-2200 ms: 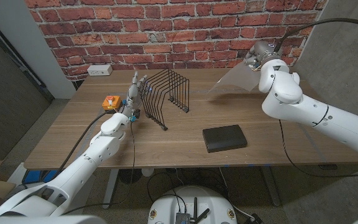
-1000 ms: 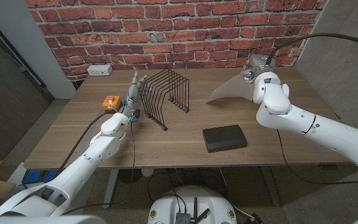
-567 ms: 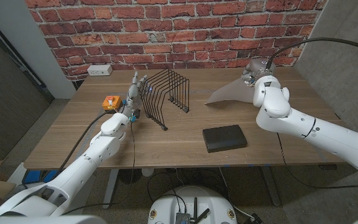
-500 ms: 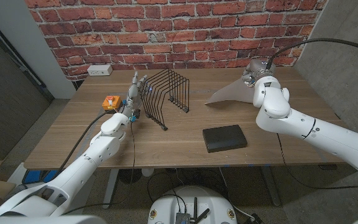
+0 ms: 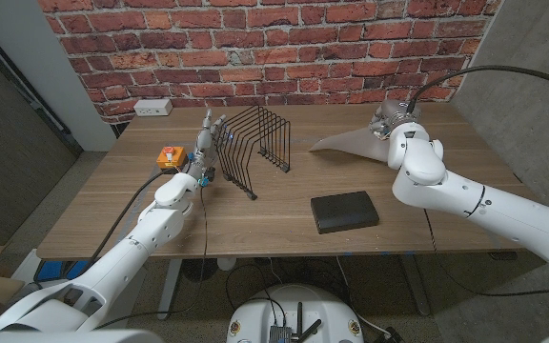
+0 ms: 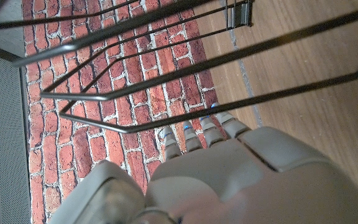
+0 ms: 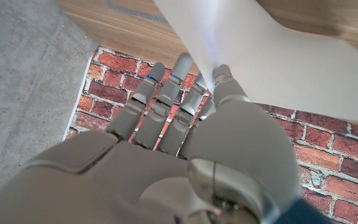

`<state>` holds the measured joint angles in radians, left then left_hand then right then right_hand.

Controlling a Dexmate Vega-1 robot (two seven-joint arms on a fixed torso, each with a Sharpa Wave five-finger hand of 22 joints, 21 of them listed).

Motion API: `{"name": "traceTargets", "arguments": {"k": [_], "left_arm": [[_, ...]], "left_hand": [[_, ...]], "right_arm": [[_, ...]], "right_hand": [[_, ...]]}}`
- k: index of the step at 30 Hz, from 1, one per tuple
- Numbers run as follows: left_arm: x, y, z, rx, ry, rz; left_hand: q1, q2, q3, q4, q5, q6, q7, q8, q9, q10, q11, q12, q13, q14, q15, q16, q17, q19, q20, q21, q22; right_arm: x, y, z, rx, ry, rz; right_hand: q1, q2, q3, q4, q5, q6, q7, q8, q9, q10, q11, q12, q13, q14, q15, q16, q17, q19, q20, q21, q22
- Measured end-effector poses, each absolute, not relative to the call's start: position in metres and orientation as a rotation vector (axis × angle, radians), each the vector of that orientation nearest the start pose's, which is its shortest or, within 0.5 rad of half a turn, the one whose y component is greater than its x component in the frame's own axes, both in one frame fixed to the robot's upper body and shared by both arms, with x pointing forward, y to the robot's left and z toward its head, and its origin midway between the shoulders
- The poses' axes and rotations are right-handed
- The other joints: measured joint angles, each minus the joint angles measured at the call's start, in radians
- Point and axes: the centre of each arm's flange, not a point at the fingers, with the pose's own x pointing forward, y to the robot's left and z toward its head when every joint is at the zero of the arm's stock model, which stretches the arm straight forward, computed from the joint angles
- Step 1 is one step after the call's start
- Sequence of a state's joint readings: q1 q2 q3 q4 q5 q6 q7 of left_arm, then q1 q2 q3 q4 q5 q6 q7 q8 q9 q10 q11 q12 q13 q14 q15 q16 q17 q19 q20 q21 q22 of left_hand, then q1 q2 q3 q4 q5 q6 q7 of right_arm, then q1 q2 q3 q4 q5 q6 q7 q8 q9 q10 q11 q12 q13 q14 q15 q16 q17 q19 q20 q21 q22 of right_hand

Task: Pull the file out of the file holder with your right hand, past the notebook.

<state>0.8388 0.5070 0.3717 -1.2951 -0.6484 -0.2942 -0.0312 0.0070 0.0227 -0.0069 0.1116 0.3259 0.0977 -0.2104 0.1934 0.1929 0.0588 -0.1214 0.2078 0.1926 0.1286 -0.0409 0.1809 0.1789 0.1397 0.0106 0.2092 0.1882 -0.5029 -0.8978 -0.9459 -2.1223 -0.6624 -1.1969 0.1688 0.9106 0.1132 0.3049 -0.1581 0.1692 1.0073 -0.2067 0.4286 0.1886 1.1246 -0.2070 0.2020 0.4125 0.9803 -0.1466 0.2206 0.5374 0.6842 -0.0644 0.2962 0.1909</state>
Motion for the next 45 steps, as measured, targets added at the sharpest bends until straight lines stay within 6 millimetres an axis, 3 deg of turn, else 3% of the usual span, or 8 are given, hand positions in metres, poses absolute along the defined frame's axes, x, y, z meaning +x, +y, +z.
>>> {"name": "traceTargets", "arguments": {"k": [9,16,28,45], "left_arm": [[0.653,0.289,-0.028,-0.042,-0.594,-0.207],[0.653,0.289,-0.028,-0.042,-0.594,-0.207],[0.653,0.289,-0.028,-0.042,-0.594,-0.207],[0.653,0.289,-0.029,-0.042,-0.594,-0.207]], "left_hand": [[0.000,0.000,0.000,0.000,0.000,0.000,0.000,0.000,0.000,0.000,0.000,0.000,0.000,0.000,0.000,0.000,0.000,0.000,0.000,0.000,0.000],[0.000,0.000,0.000,0.000,0.000,0.000,0.000,0.000,0.000,0.000,0.000,0.000,0.000,0.000,0.000,0.000,0.000,0.000,0.000,0.000,0.000],[0.000,0.000,0.000,0.000,0.000,0.000,0.000,0.000,0.000,0.000,0.000,0.000,0.000,0.000,0.000,0.000,0.000,0.000,0.000,0.000,0.000],[0.000,0.000,0.000,0.000,0.000,0.000,0.000,0.000,0.000,0.000,0.000,0.000,0.000,0.000,0.000,0.000,0.000,0.000,0.000,0.000,0.000]], "right_arm": [[0.548,-0.239,0.070,-1.440,-0.175,-0.426],[0.550,-0.239,0.065,-1.453,-0.158,-0.382],[0.553,-0.240,0.059,-1.471,-0.127,-0.322],[0.554,-0.235,0.048,-1.486,-0.120,-0.280]], "right_hand": [[-0.008,-0.008,0.000,0.000,0.000,-0.013,0.005,-0.001,0.000,-0.014,0.003,0.000,0.000,-0.025,0.010,-0.013,-0.005,0.000,0.000,-0.004,0.000],[-0.029,-0.015,-0.001,0.009,0.000,-0.038,-0.006,-0.017,0.004,-0.050,0.003,-0.014,-0.009,-0.066,0.020,-0.025,-0.013,-0.008,0.000,-0.008,0.000],[-0.052,-0.030,-0.011,0.015,0.000,-0.067,-0.001,-0.035,0.007,-0.087,0.002,-0.017,-0.018,-0.108,0.031,-0.025,-0.016,-0.018,0.000,-0.020,0.000],[-0.070,-0.041,-0.020,0.014,0.000,-0.079,0.000,-0.042,0.006,-0.100,0.000,-0.017,-0.018,-0.125,0.035,-0.025,-0.011,-0.025,0.003,-0.019,-0.005]]}}
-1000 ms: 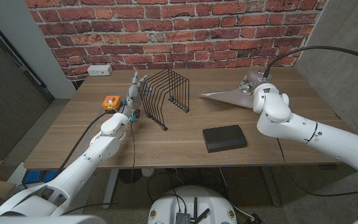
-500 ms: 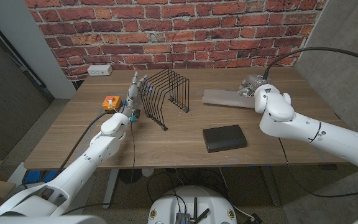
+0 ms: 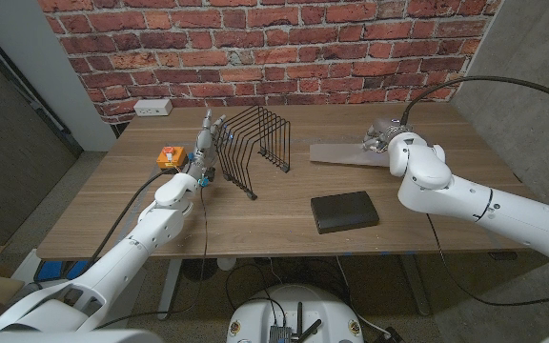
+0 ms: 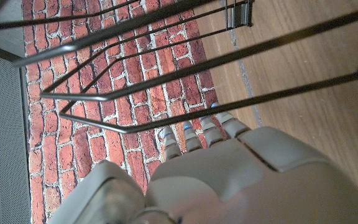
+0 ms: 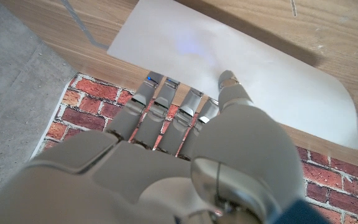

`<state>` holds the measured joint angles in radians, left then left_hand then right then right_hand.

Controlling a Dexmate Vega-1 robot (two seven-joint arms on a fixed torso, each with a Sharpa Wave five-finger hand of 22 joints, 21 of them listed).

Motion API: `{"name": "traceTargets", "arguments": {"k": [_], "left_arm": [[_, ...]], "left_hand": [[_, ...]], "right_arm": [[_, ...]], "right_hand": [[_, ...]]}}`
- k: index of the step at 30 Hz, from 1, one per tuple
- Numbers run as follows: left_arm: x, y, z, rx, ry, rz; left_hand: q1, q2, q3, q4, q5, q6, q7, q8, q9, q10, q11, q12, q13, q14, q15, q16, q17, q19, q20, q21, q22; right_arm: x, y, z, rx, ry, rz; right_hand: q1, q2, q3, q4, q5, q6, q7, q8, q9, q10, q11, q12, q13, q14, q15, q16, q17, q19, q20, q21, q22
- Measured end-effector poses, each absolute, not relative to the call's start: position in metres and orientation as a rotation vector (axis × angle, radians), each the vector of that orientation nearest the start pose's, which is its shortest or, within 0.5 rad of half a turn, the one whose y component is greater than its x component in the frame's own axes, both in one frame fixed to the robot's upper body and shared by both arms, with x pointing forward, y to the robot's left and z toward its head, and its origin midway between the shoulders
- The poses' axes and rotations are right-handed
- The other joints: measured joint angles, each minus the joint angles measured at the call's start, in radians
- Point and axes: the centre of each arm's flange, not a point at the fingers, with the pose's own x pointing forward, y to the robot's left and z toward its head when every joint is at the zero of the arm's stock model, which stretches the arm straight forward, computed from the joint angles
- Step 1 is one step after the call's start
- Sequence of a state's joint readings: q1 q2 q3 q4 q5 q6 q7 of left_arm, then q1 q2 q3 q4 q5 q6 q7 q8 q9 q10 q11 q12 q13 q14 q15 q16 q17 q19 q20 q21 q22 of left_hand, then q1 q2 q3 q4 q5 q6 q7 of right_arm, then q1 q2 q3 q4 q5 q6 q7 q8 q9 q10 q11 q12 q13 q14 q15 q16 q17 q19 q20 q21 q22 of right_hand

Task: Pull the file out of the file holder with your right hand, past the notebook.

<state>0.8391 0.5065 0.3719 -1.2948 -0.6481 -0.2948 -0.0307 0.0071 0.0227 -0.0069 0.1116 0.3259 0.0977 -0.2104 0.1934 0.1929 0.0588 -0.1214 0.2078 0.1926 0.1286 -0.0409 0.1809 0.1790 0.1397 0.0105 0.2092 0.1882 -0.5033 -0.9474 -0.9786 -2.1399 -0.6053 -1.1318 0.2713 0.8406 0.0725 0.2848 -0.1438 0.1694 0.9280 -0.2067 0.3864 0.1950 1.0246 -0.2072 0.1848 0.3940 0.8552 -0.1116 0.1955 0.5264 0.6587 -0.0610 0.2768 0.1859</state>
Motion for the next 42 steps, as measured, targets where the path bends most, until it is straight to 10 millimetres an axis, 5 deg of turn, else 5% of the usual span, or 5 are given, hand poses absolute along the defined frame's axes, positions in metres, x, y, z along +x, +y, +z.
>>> {"name": "traceTargets", "arguments": {"k": [30,42], "left_arm": [[0.653,0.289,-0.029,-0.042,-0.594,-0.207],[0.653,0.289,-0.029,-0.042,-0.594,-0.207]], "left_hand": [[0.000,0.000,0.000,0.000,0.000,0.000,0.000,0.000,0.000,0.000,0.000,0.000,0.000,0.000,0.000,0.000,0.000,0.000,0.000,0.000,0.000],[0.000,0.000,0.000,0.000,0.000,0.000,0.000,0.000,0.000,0.000,0.000,0.000,0.000,0.000,0.000,0.000,0.000,0.000,0.000,0.000,0.000]], "right_arm": [[0.566,-0.242,0.027,-1.521,-0.027,-0.191],[0.569,-0.247,0.026,-1.543,0.020,-0.159]], "right_hand": [[0.003,-0.021,-0.026,-0.012,0.005,-0.098,-0.006,-0.050,0.000,-0.110,0.002,-0.008,-0.018,-0.091,0.028,0.005,-0.003,-0.022,0.000,-0.023,0.000],[-0.014,-0.038,-0.056,-0.007,0.008,-0.192,-0.009,-0.100,0.001,-0.215,0.000,-0.011,-0.039,-0.176,0.046,0.005,-0.003,-0.044,0.001,-0.039,-0.005]]}}
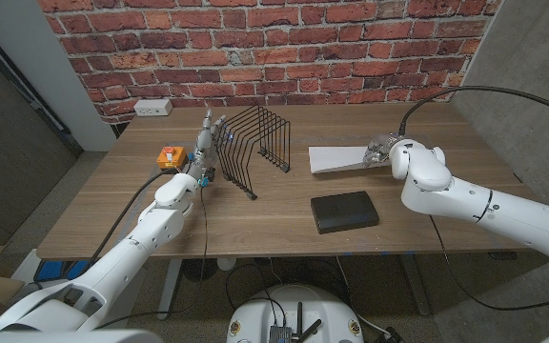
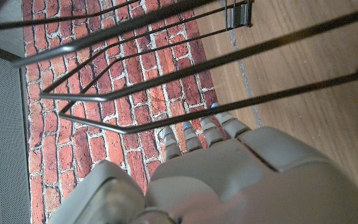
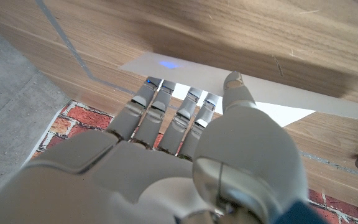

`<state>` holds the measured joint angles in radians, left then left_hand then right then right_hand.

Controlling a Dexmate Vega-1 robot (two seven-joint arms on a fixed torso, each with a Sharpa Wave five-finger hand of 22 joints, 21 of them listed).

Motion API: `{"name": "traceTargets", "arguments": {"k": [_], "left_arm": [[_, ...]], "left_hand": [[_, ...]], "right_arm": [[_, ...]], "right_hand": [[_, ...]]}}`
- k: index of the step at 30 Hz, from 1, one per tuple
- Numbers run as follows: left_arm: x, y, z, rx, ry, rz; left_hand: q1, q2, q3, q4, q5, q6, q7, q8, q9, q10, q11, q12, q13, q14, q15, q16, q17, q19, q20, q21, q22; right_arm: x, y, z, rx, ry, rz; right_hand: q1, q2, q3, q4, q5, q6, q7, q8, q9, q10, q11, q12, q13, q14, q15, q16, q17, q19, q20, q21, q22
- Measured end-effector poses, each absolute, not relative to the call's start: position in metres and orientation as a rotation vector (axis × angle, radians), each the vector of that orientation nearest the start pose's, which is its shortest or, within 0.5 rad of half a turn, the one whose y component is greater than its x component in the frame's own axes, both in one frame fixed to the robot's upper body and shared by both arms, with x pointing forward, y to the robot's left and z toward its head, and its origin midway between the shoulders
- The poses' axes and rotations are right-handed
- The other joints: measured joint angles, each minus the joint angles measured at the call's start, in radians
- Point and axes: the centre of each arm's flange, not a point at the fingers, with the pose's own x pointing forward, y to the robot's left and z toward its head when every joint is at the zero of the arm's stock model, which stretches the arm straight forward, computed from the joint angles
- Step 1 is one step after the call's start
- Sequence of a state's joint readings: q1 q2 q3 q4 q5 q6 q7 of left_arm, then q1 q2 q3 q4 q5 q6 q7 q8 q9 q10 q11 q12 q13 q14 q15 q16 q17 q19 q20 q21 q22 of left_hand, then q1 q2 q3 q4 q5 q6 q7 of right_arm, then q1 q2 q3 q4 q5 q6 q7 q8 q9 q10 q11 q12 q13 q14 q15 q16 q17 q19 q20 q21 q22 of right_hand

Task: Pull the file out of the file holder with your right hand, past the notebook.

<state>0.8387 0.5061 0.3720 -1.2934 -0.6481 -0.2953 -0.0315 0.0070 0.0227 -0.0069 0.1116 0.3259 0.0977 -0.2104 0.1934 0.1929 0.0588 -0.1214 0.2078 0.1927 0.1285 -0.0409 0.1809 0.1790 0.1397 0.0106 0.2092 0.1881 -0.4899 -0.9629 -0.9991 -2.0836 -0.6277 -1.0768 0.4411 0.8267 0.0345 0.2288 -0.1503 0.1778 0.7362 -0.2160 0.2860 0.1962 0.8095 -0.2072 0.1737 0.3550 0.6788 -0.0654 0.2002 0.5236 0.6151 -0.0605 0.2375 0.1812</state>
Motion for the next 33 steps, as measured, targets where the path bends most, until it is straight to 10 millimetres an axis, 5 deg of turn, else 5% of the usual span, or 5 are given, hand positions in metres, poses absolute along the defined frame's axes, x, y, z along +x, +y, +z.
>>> {"name": "traceTargets", "arguments": {"k": [13,25,33], "left_arm": [[0.654,0.289,-0.029,-0.042,-0.594,-0.207],[0.654,0.289,-0.029,-0.042,-0.594,-0.207],[0.654,0.289,-0.029,-0.042,-0.594,-0.207]], "left_hand": [[0.000,0.000,0.000,0.000,0.000,0.000,0.000,0.000,0.000,0.000,0.000,0.000,0.000,0.000,0.000,0.000,0.000,0.000,0.000,0.000,0.000],[0.000,0.000,0.000,0.000,0.000,0.000,0.000,0.000,0.000,0.000,0.000,0.000,0.000,0.000,0.000,0.000,0.000,0.000,0.000,0.000,0.000],[0.000,0.000,0.000,0.000,0.000,0.000,0.000,0.000,0.000,0.000,0.000,0.000,0.000,0.000,0.000,0.000,0.000,0.000,0.000,0.000,0.000]], "right_arm": [[0.570,-0.250,0.027,-1.561,0.068,-0.105],[0.568,-0.254,0.033,-1.572,0.111,-0.052],[0.566,-0.259,0.041,-1.567,0.133,-0.028]], "right_hand": [[-0.015,-0.041,-0.034,-0.001,0.021,-0.149,-0.002,-0.063,0.005,-0.209,0.002,-0.004,-0.050,-0.191,0.017,-0.016,-0.041,-0.064,0.011,-0.038,-0.005],[-0.009,-0.058,-0.045,0.002,0.037,-0.268,0.002,-0.094,0.004,-0.356,0.023,-0.004,-0.093,-0.330,0.023,-0.019,-0.100,-0.142,0.013,-0.050,-0.009],[-0.021,-0.071,-0.055,0.012,0.052,-0.393,0.010,-0.101,-0.001,-0.500,0.057,-0.004,-0.130,-0.459,0.026,-0.019,-0.164,-0.226,0.054,-0.057,-0.014]]}}
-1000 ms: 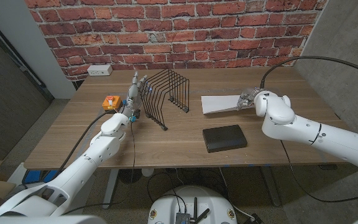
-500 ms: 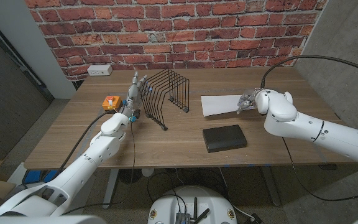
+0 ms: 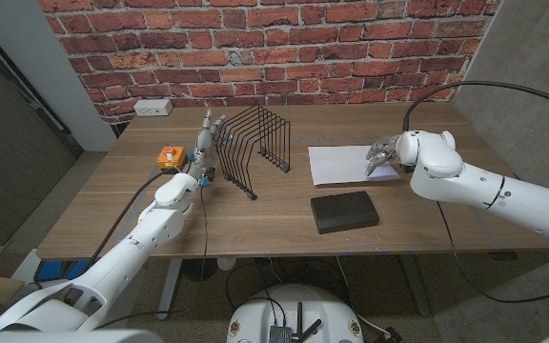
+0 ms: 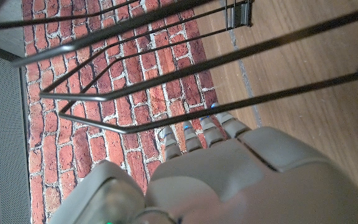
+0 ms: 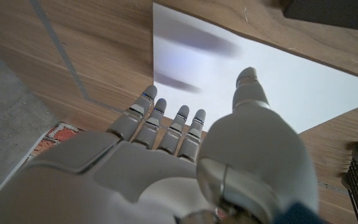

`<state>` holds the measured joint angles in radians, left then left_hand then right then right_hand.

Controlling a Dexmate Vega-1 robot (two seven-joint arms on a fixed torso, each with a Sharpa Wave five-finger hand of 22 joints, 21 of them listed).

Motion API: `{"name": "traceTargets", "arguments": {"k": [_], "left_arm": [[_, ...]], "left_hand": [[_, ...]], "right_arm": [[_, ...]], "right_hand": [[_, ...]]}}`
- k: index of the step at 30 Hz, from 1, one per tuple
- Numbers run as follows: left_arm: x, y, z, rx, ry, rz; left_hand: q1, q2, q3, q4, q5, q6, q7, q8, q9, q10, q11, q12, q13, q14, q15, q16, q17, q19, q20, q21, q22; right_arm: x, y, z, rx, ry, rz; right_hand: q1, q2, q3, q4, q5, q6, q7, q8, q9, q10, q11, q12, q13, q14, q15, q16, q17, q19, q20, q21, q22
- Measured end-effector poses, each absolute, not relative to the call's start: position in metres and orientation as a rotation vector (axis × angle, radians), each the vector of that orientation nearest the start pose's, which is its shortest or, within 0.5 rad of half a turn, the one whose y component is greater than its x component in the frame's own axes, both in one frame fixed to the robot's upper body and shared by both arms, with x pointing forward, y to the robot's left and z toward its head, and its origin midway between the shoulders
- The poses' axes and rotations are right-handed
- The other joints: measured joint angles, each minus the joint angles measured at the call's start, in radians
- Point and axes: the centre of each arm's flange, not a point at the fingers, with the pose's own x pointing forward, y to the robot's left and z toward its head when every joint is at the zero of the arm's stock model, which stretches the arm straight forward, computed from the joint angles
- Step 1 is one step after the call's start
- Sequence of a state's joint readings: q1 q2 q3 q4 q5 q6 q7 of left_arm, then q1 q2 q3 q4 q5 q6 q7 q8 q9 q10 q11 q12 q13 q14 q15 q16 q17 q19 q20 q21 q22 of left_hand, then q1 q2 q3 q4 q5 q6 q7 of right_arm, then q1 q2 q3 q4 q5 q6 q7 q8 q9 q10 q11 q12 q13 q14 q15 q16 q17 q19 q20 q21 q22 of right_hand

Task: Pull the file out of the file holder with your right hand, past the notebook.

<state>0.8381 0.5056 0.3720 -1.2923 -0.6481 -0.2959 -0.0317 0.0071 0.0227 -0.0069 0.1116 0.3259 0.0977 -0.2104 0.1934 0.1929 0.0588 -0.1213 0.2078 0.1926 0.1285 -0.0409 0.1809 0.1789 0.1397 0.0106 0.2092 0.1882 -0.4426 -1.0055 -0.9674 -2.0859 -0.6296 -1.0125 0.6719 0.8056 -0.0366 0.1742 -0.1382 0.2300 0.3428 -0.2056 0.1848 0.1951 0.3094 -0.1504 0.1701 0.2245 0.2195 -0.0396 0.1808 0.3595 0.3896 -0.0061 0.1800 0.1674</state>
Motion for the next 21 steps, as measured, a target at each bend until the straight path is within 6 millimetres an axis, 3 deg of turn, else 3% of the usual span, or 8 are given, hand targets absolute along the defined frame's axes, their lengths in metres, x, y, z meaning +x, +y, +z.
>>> {"name": "traceTargets", "arguments": {"k": [10,21], "left_arm": [[0.654,0.289,-0.029,-0.043,-0.595,-0.207],[0.654,0.289,-0.029,-0.042,-0.594,-0.207]], "left_hand": [[0.000,0.000,0.000,0.000,0.000,0.000,0.000,0.000,0.000,0.000,0.000,0.000,0.000,0.000,0.000,0.000,0.000,0.000,0.000,0.000,0.000],[0.000,0.000,0.000,0.000,0.000,0.000,0.000,0.000,0.000,0.000,0.000,0.000,0.000,0.000,0.000,0.000,0.000,0.000,0.000,0.000,0.000]], "right_arm": [[0.565,-0.263,0.047,-1.548,0.157,0.030],[0.564,-0.270,0.049,-1.517,0.156,0.035]], "right_hand": [[-0.028,-0.001,-0.018,0.009,0.007,-0.080,0.018,-0.008,-0.005,-0.060,0.022,0.000,-0.015,-0.046,0.000,0.000,-0.030,-0.027,0.006,0.000,0.000],[-0.064,0.011,-0.027,0.028,0.007,-0.099,0.025,-0.008,-0.009,-0.074,0.037,0.004,-0.019,-0.053,0.001,0.005,-0.035,-0.033,0.011,0.000,0.000]]}}
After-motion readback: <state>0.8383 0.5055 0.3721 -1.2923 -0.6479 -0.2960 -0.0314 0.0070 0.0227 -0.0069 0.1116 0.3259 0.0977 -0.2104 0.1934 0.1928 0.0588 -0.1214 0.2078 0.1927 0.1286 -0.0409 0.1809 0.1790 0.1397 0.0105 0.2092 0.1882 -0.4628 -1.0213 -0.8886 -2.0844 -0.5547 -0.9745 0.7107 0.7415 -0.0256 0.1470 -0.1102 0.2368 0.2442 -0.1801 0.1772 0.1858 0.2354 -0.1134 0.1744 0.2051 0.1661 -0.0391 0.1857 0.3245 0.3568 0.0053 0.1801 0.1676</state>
